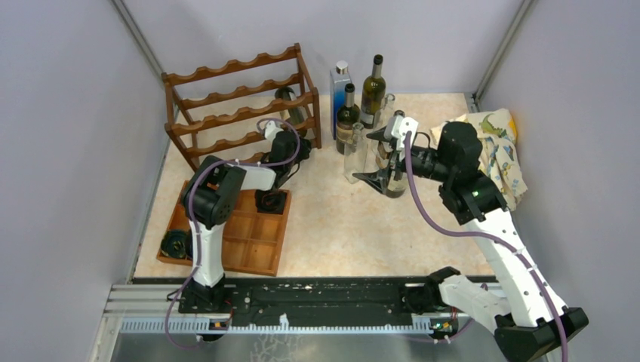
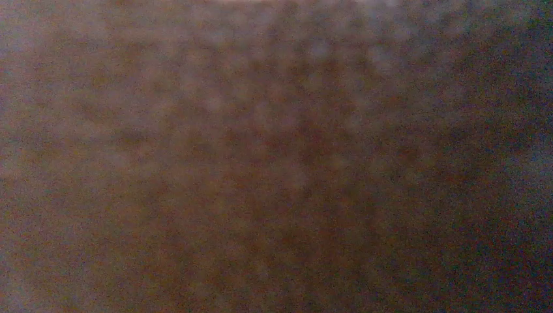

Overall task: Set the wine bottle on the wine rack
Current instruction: Place the wine bottle in the wine rack.

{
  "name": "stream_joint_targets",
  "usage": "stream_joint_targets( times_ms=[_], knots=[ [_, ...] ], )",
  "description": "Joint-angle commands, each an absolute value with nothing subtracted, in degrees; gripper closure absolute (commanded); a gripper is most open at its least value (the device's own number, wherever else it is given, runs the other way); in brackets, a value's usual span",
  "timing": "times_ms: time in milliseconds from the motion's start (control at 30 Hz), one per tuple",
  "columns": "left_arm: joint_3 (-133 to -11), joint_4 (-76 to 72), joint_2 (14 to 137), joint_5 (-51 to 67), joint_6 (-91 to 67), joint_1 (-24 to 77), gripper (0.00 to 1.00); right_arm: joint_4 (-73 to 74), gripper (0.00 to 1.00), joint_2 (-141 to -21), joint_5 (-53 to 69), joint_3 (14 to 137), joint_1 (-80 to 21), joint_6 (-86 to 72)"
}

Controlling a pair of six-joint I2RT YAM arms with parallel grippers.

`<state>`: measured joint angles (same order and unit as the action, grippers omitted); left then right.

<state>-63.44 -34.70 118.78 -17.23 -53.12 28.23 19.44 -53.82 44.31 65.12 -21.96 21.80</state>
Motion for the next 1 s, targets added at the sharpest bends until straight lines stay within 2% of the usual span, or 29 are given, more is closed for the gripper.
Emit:
stream_joint_targets(
  times_ms=[0, 167, 233, 400, 567, 700, 967],
  knots=[
    [-67.16, -39.09, 118.63, -17.74, -52.66, 27.54, 0.98, 17.23, 0.02, -52.84, 45.18, 65.31, -21.48, 20.99],
    [-68.86, -36.63, 119.49, -16.46, -54.11, 26.69, 0.89, 17.38, 0.02, -52.73, 45.18, 65.33, -21.53, 21.01],
    [-69.58, -35.17, 119.61, -16.25, -54.71, 26.35, 0.80, 17.36, 0.02, -52.73, 45.25, 65.39, -21.53, 21.00],
    [-70.29, -33.39, 119.57, -16.59, -55.30, 26.28, 0.50, 17.44, 0.02, -52.74, 45.24, 65.46, -21.49, 20.90],
    [-69.90, -32.71, 119.21, -15.81, -55.94, 26.28, 0.33, 17.58, 0.02, -52.73, 45.31, 65.53, -21.44, 20.93],
    [-68.38, -32.61, 118.24, -14.43, -56.05, 26.28, 0.28, 17.40, 0.02, -52.68, 45.35, 65.57, -21.39, 20.78],
    [-62.00, -32.08, 113.75, -11.98, -56.86, 26.32, 0.26, 17.18, 0.02, -52.41, 45.35, 65.19, -21.44, 20.66]
  ],
)
